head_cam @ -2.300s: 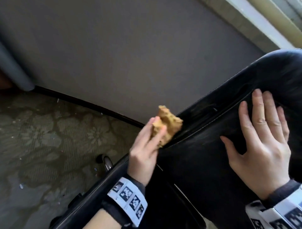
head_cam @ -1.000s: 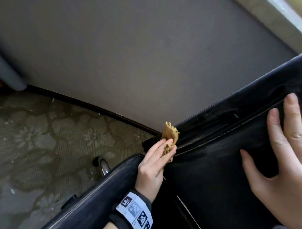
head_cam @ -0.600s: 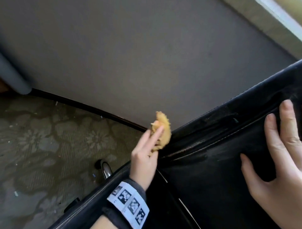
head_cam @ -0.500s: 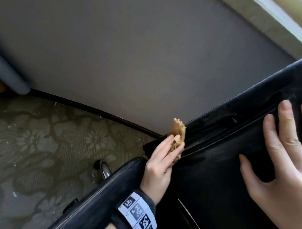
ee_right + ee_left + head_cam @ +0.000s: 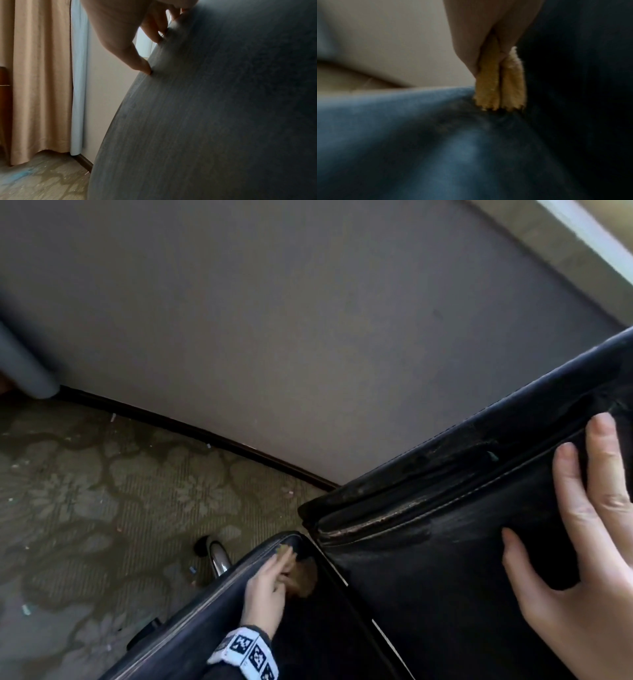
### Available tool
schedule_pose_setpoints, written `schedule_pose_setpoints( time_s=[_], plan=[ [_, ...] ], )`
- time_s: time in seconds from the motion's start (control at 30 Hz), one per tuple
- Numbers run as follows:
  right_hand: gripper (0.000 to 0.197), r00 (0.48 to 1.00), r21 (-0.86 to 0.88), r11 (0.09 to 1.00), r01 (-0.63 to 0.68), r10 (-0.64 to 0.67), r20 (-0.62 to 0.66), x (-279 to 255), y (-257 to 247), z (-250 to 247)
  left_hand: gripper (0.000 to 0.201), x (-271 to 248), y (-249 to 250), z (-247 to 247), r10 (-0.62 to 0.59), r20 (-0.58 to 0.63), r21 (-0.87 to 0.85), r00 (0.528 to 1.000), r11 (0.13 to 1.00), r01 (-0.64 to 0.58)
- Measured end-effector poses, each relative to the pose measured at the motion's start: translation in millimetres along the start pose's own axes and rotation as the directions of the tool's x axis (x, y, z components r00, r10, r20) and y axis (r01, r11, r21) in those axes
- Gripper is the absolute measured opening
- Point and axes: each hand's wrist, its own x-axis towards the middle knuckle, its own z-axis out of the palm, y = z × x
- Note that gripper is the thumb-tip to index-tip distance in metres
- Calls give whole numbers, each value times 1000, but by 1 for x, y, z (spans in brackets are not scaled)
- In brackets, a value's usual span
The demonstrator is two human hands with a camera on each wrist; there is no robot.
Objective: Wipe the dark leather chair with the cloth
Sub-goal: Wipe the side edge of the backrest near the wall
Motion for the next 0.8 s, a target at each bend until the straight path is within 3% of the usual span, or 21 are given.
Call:
schedule_pose_setpoints(
  time_s=[0.07, 0.13, 0.27, 0.4, 0.5, 0.57, 0.63, 0.7, 0.8],
  plan=[
    [67, 1000, 5, 1000, 0, 0, 1, 0, 1, 1, 60, 1, 10, 1, -193, -210, -170, 959, 973, 158],
    [64, 1000, 15, 1000, -5, 5, -4, 1, -1, 0, 58, 12, 31, 1, -237, -215, -241, 948, 953, 183],
    [60, 1000, -44, 999, -2, 1, -27, 3, -4, -1, 54, 30, 73, 12, -122, -48, -281, 991, 954, 104],
    [58, 999, -72, 997, 1, -4, -45, 5, -4, -1, 58, 16, 97, -5, -4, -54, -263, 999, 965, -11],
    [58, 999, -103, 995, -8, 3, -49, 7, -9, -3, 69, -12, 129, -22, 183, -84, -250, 979, 948, -199],
    [59, 998, -137, 991, -9, 1, -58, 9, -13, -5, 70, -30, 163, -25, 371, -153, -220, 916, 891, -398],
    [59, 998, -158, 987, -20, 9, -70, 10, -17, -6, 59, -41, 190, -20, 614, -195, -128, 765, 758, -640],
    [57, 997, -154, 988, -25, 12, -81, 11, -17, -7, 46, -41, 201, -8, 770, -131, -51, 624, 623, -780],
    [58, 997, -131, 991, -22, 12, -80, 11, -13, -7, 35, -32, 186, 1, 825, -52, 37, 563, 565, -824]
  ],
)
